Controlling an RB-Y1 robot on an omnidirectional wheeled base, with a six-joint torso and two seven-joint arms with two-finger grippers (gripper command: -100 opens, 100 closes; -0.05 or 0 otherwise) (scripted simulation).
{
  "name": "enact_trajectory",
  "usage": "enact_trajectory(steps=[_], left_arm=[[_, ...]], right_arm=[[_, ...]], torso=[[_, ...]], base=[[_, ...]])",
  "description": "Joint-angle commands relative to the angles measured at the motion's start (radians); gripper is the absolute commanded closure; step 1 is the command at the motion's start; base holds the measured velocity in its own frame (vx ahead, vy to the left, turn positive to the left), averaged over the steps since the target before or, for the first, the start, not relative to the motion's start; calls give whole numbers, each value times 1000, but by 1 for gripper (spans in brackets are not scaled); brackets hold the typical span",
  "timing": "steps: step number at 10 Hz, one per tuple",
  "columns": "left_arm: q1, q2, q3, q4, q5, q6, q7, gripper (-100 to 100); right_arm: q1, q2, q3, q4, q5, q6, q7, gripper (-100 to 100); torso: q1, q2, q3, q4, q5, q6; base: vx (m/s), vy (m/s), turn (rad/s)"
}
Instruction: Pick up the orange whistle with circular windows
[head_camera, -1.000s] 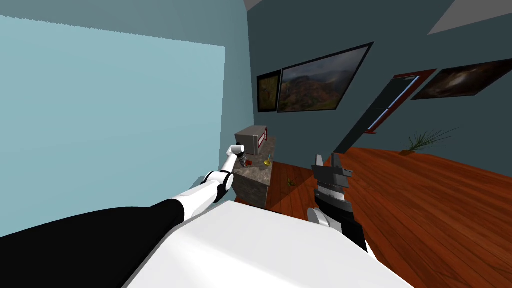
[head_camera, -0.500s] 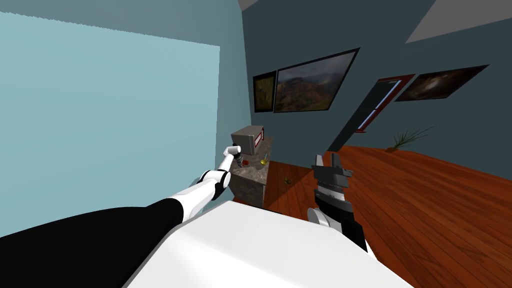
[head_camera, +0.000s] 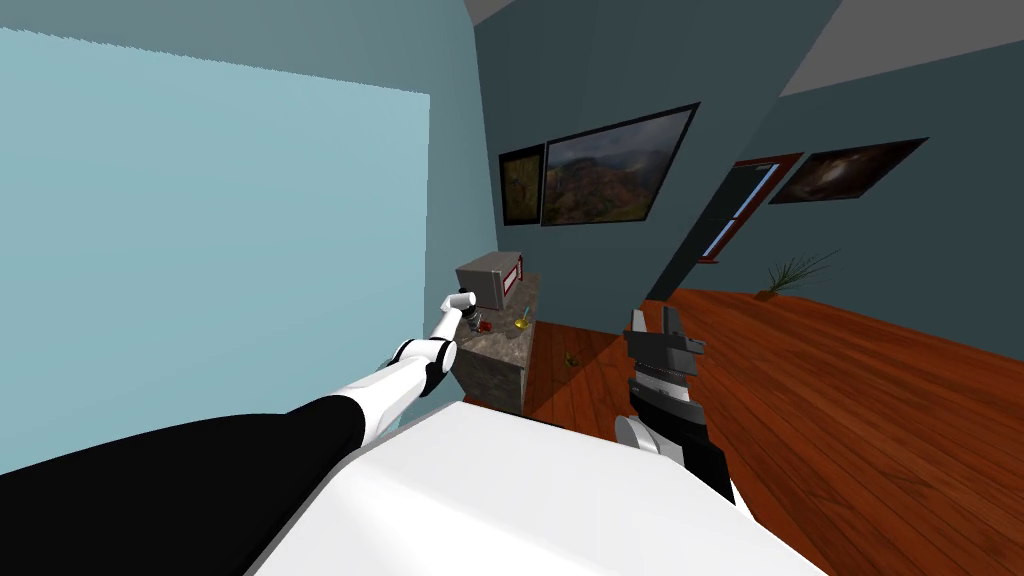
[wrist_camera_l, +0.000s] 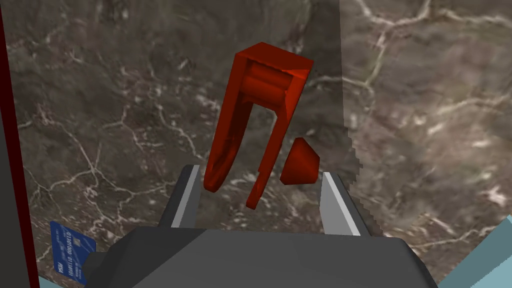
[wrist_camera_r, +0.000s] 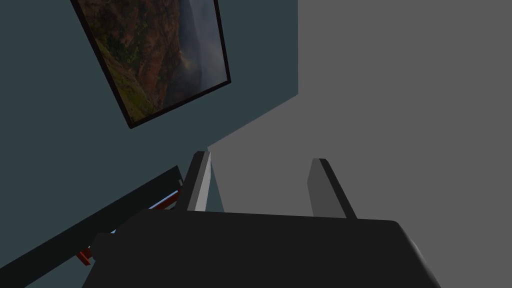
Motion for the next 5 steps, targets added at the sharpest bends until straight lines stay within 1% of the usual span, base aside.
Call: enact_trajectory(steps=[1, 4, 5], left_arm=[[0, 0, 0, 0, 0, 0, 0, 100], [-4, 2, 0, -2, 0, -1, 0, 100], [-3, 2, 0, -2, 0, 0, -1, 0]], right_arm=[[0, 0, 0, 0, 0, 0, 0, 0], [0, 0, 0, 0, 0, 0, 0, 0], [0, 0, 0, 0, 0, 0, 0, 0]], torso=[[0, 0, 0, 0, 0, 0], [2, 0, -1, -2, 2, -1], [2, -1, -2, -3, 3, 0]], base=[[0, 0, 0], [2, 1, -3], [0, 0, 0]])
